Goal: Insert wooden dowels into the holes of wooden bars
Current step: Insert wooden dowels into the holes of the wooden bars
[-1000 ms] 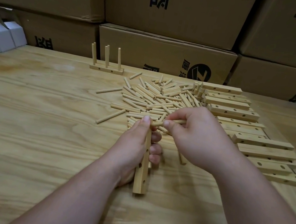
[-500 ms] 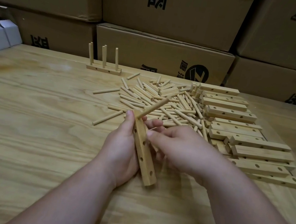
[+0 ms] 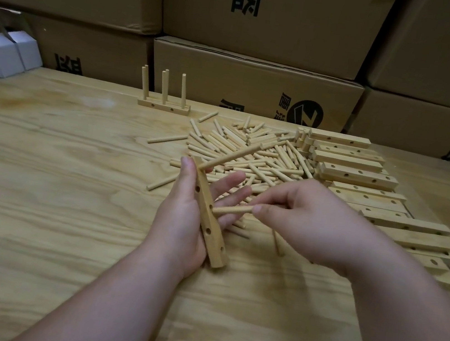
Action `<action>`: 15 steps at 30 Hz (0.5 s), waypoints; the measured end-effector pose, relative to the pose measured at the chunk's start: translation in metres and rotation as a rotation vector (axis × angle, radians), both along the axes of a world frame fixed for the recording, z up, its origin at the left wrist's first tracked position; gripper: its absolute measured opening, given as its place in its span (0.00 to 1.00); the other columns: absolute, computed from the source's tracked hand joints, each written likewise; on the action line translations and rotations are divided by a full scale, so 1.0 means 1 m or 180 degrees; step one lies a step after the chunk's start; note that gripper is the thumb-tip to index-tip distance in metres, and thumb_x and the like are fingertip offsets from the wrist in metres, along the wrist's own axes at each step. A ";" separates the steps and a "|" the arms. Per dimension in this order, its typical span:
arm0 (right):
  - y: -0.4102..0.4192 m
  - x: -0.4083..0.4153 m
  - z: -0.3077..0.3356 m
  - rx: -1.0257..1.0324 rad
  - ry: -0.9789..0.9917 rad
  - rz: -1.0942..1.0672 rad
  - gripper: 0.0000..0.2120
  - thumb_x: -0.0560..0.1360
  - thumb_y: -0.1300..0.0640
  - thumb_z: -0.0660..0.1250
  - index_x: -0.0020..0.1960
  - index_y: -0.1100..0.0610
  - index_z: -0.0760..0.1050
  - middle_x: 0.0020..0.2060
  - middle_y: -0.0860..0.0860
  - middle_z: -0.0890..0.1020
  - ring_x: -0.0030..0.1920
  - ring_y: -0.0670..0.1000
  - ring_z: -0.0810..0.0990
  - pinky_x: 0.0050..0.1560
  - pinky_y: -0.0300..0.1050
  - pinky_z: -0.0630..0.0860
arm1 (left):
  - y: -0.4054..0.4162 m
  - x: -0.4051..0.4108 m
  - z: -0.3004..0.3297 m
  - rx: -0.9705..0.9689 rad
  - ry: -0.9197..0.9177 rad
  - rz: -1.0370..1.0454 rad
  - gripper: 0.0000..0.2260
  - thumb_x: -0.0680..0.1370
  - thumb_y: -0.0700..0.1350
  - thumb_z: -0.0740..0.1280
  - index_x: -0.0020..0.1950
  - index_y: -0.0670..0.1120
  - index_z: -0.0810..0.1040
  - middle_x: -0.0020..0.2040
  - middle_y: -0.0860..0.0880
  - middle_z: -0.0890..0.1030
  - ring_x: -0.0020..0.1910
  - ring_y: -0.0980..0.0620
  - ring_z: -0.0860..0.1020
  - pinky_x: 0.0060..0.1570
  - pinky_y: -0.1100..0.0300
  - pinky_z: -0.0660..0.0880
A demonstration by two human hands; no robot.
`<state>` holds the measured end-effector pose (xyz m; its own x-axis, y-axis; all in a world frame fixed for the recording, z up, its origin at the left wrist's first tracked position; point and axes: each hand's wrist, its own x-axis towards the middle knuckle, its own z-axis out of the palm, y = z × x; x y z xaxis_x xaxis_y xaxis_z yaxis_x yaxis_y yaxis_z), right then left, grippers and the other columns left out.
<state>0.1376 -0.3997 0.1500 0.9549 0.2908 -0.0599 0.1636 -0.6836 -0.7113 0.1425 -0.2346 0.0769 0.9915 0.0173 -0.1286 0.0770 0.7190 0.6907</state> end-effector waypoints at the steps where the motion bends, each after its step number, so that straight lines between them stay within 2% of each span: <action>1: 0.002 0.000 -0.002 -0.0053 -0.0083 0.0021 0.06 0.78 0.46 0.67 0.45 0.38 0.83 0.30 0.42 0.81 0.30 0.41 0.78 0.27 0.39 0.73 | 0.000 0.000 0.000 0.0035 -0.0012 0.0020 0.26 0.80 0.67 0.57 0.71 0.51 0.67 0.54 0.42 0.86 0.53 0.40 0.86 0.42 0.50 0.84; 3: 0.006 0.000 -0.006 -0.0069 -0.0199 0.0044 0.07 0.77 0.46 0.67 0.45 0.38 0.83 0.30 0.42 0.81 0.30 0.41 0.78 0.30 0.39 0.74 | 0.000 -0.001 0.000 0.0108 -0.0048 0.0082 0.27 0.79 0.66 0.59 0.72 0.51 0.68 0.54 0.42 0.87 0.53 0.42 0.86 0.41 0.51 0.83; 8: 0.009 -0.001 -0.011 0.0019 -0.0408 0.0102 0.04 0.77 0.45 0.69 0.45 0.41 0.83 0.26 0.43 0.79 0.24 0.40 0.74 0.25 0.36 0.69 | -0.002 0.000 -0.002 0.0267 -0.0102 0.0155 0.28 0.78 0.65 0.61 0.72 0.50 0.68 0.54 0.43 0.87 0.53 0.44 0.86 0.40 0.55 0.83; 12: 0.010 -0.001 -0.011 -0.0029 -0.0508 0.0049 0.04 0.76 0.44 0.70 0.46 0.40 0.83 0.32 0.43 0.83 0.29 0.41 0.79 0.29 0.42 0.75 | -0.001 0.001 -0.002 0.0200 -0.0090 0.0089 0.27 0.80 0.65 0.60 0.73 0.51 0.67 0.55 0.43 0.86 0.54 0.42 0.85 0.43 0.52 0.83; 15: 0.011 -0.002 -0.012 0.0000 -0.0511 0.0078 0.04 0.75 0.43 0.71 0.45 0.41 0.84 0.31 0.43 0.82 0.28 0.39 0.77 0.26 0.38 0.70 | 0.000 0.000 -0.002 0.0210 -0.0073 -0.0023 0.29 0.80 0.66 0.59 0.75 0.52 0.64 0.56 0.44 0.86 0.54 0.40 0.85 0.44 0.51 0.83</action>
